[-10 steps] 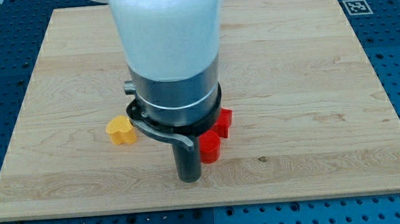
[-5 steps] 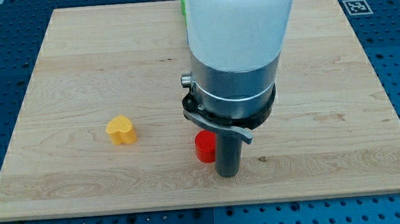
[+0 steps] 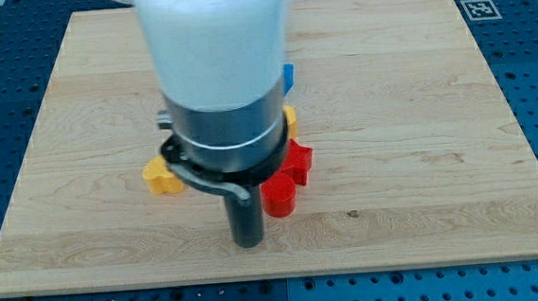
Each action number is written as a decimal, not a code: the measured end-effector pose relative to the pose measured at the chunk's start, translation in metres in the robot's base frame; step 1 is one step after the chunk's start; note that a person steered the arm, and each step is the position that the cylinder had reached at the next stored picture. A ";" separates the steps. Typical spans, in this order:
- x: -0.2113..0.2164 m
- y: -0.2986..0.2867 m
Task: Move the red circle to the right
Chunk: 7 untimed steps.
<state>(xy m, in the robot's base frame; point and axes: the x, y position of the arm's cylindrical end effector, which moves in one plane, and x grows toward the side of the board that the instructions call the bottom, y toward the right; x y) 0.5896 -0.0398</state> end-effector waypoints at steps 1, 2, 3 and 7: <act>-0.001 0.000; -0.017 0.001; -0.021 0.001; -0.037 0.043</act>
